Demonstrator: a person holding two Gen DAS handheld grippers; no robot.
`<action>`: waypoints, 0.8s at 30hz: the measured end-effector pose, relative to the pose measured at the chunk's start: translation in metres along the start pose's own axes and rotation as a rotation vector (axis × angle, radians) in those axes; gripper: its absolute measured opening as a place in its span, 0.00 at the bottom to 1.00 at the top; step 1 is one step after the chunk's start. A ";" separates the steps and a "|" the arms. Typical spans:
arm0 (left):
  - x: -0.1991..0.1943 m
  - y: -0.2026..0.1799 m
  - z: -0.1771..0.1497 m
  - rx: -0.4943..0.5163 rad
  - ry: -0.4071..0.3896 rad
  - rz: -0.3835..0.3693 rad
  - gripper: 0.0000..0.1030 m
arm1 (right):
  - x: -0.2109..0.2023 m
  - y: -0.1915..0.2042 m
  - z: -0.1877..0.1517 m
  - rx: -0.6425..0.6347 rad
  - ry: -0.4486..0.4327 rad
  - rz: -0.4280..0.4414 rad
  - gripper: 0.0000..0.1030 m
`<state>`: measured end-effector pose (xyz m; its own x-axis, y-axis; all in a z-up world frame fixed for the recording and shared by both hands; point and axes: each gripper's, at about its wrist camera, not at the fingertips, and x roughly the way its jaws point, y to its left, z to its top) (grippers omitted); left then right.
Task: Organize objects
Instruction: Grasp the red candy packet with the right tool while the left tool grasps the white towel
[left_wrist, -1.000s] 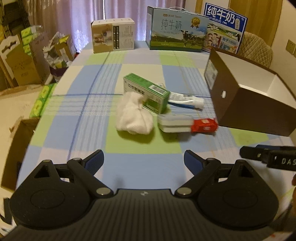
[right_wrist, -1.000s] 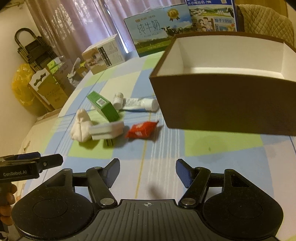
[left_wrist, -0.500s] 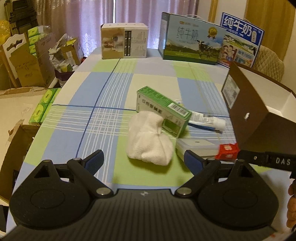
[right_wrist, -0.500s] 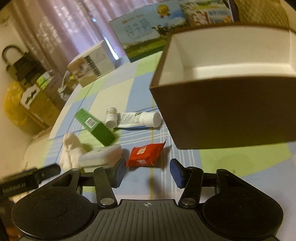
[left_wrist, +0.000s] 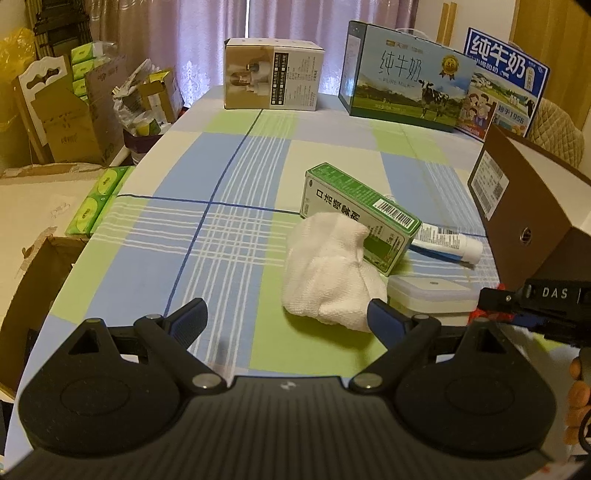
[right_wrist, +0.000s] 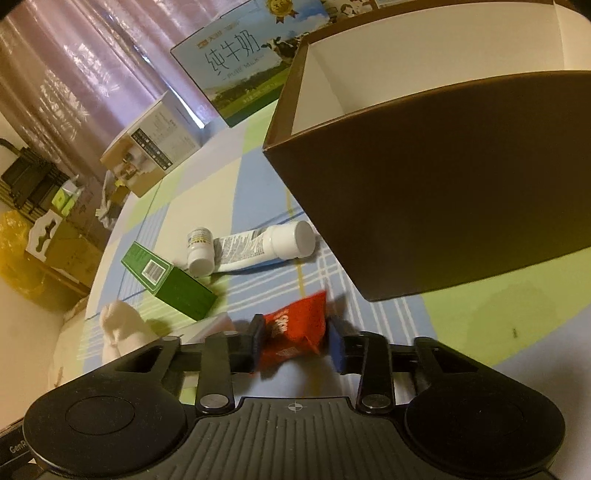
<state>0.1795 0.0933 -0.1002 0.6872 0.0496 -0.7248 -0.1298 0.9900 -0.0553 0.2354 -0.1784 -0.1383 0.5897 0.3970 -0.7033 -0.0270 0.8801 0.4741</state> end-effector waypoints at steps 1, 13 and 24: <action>0.001 -0.001 -0.001 0.004 0.001 0.001 0.89 | 0.000 0.000 0.000 -0.002 -0.006 0.002 0.23; 0.011 -0.009 0.006 -0.002 0.010 -0.039 0.88 | -0.037 0.021 -0.010 -0.323 -0.110 -0.045 0.10; 0.043 -0.010 0.020 -0.080 0.106 -0.069 0.88 | -0.052 0.045 -0.031 -0.587 -0.172 -0.112 0.10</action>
<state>0.2251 0.0882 -0.1171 0.6174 -0.0370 -0.7858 -0.1441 0.9767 -0.1591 0.1781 -0.1514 -0.0967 0.7350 0.2897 -0.6131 -0.3682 0.9297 -0.0021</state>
